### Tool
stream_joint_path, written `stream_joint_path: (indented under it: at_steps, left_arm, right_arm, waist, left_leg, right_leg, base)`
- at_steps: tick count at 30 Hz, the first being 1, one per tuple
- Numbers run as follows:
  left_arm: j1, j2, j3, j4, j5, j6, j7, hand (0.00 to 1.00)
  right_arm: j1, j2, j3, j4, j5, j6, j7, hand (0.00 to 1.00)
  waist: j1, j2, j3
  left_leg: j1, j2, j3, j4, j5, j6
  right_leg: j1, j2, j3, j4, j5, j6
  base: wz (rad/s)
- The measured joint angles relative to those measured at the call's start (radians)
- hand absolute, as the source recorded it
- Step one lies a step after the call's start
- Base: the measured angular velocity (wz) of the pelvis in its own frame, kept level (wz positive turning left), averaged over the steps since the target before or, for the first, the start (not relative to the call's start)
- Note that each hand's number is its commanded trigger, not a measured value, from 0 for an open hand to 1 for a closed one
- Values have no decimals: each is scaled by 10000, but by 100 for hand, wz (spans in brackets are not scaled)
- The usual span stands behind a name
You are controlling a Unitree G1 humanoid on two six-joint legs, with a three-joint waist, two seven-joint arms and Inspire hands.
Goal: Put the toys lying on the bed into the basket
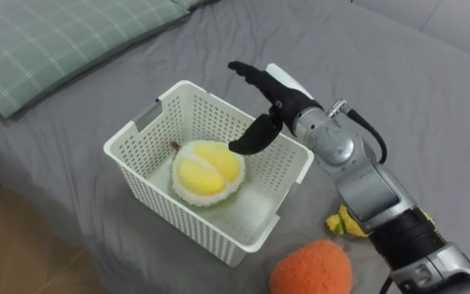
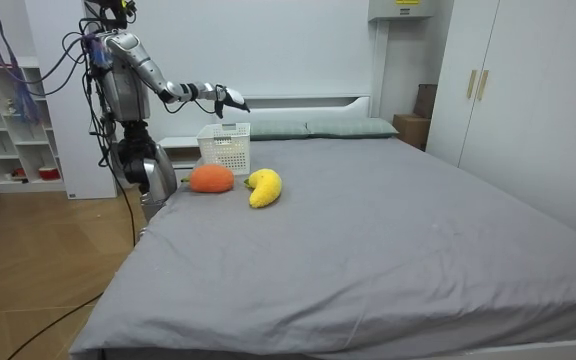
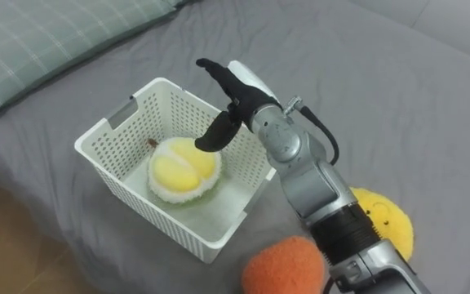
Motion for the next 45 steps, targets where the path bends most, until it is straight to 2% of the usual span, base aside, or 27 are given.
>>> stream_joint_path:
  at_steps: [7, 8, 12, 15, 17, 22, 25, 28, 39, 40, 41, 43, 45]
  left_arm:
    - [81, -152, 62, 22, -35, 4, 24, 0]
    - [127, -153, 65, 22, -87, 4, 38, 0]
    - [216, -79, 96, 99, -88, 1, 44, 0]
    - [398, -46, 270, 90, -101, -5, 12, 0]
    - [587, -49, 474, 91, -112, -12, 25, 0]
    - [754, -74, 542, 96, -108, -12, 49, 0]
    - [772, -55, 446, 89, -133, -18, 48, 0]
    - [791, -36, 346, 100, -502, -33, 46, 0]
    - [821, 15, 108, 230, -555, -281, 81, 0]
    - [836, 62, -71, 240, -832, -341, 129, 0]
    - [797, 85, -225, 341, -998, -410, 219, 0]
    - [634, 111, -255, 665, -1279, -477, 253, 0]
    - [437, 151, -355, 845, -1435, -520, 287, 0]
  right_arm:
    - [83, -144, -429, 14, 523, -115, -188, 0]
    - [115, -226, -547, 151, 753, -257, -220, 0]
    - [395, -378, -1083, 464, 899, -293, -489, 0]
    - [747, -529, -1771, 439, 1180, -309, -569, 0]
    - [1251, -655, -2333, 427, 1491, -381, -740, 0]
    - [1843, -1006, -2758, 604, 1644, -386, -905, 0]
    - [1850, -1045, -2860, 1351, 1636, -417, -1016, 0]
    - [1925, -1055, -2859, 1793, 1665, -415, -1014, 0]
    - [2017, -1054, -2836, 3155, 1564, -613, -1211, 0]
    - [2017, -1054, -2809, 3224, 1564, -706, -1232, 0]
    - [2015, -1055, -2795, 3407, 1563, -861, -1299, 0]
    - [1965, -1083, -2796, 3844, 1563, -1118, -1427, 0]
    - [1833, -1091, -2635, 4623, 1589, -1395, -1638, 0]
  waist:
    - [-59, 81, -69]
    - [-164, 84, -67]
    - [-494, 78, -71]
    - [-856, 72, -76]
    - [-1106, 54, -108]
    - [-1505, 215, -117]
    - [-1725, 284, -153]
    - [-1880, 310, -156]
    - [-1874, 292, -194]
    - [-1864, 290, -194]
    - [-1831, 270, -235]
    - [-1791, 246, -249]
    - [-1778, 168, -226]
  left_leg:
    - [171, 19, 127, -127, 20, 13]
    - [216, 17, 137, -126, 19, 15]
    - [317, 18, 214, -161, 23, 26]
    - [327, 40, 311, -155, 15, 49]
    - [400, 39, 382, -164, 3, 67]
    - [635, 100, 682, -282, -17, 96]
    - [734, 121, 762, -312, -25, 98]
    - [754, 158, 848, -315, -29, 92]
    - [456, 171, 994, -320, -23, 87]
    - [414, 188, 1050, -317, -21, 86]
    - [313, 197, 1096, -325, -21, 86]
    - [176, 205, 1108, -324, -16, 86]
    - [-6, 216, 1122, -317, -11, 83]
  right_leg:
    - [78, 5, 133, -20, 4, 6]
    - [140, 3, 111, -49, 10, 15]
    - [216, -11, 141, -49, 22, 36]
    - [165, -8, 290, -20, 34, 53]
    - [195, -14, 357, -18, 38, 59]
    - [220, -27, 533, 111, 41, 65]
    - [316, -23, 543, 114, 39, 67]
    - [293, -11, 584, 133, 39, 68]
    - [-114, 0, 679, 157, 41, 65]
    - [-186, 9, 724, 156, 41, 65]
    - [-315, 18, 799, 170, 41, 65]
    - [-477, 18, 823, 186, 42, 63]
    - [-664, 18, 822, 196, 43, 61]
  base:
    - [-3]
    - [-6]
    - [-3]
    - [-9]
    - [-11]
    - [-18]
    - [-6]
    - [-9]
    - [-1]
    - [-13]
    - [-12]
    - [-3]
    - [0]
